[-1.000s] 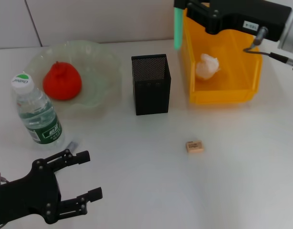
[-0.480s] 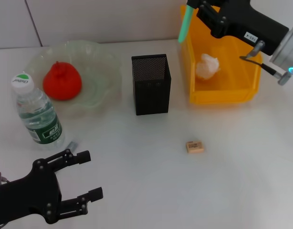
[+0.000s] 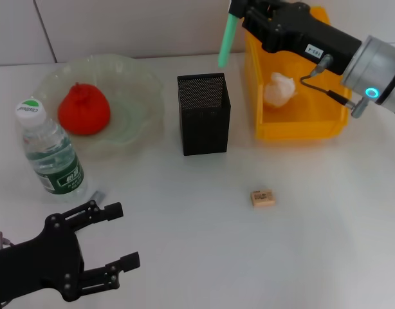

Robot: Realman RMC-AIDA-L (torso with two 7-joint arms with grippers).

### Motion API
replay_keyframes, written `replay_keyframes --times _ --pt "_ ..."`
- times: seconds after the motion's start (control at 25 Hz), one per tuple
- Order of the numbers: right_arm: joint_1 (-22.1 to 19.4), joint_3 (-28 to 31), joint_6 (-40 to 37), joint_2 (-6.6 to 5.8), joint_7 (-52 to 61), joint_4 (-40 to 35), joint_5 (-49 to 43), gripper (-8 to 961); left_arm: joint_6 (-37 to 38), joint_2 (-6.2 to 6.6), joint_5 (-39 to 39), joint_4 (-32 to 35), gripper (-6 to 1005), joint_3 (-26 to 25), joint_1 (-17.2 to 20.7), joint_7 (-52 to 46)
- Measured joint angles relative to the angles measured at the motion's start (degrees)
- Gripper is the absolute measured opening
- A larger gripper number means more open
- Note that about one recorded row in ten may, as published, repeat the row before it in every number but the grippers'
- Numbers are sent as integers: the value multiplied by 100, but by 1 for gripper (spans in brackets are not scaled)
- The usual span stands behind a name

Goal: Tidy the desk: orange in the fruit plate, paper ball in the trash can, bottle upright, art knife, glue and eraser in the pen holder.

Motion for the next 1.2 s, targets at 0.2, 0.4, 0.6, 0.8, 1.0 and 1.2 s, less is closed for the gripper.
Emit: replay_keyframes --times 0.2,0.4,0.6,0.8,1.0,1.2 --pt "112 -32 263 38 -24 92 -208 173 0 -23 15 0 815 0 7 8" --pt "264 -32 356 48 -147 280 -339 173 2 -22 27 0 815 0 -15 9" --pt "530 -39 533 60 -554 698 -339 173 0 -20 29 0 815 13 -36 14" --pt "641 -39 740 77 -781 858 -339 173 -6 -20 29 0 814 26 -47 18" --pt "718 -146 885 88 -868 1005 -342 173 -9 -19 28 0 815 20 -50 45" --pt "668 -181 887 102 -850 971 -322 173 -10 -20 28 0 815 16 -50 68"
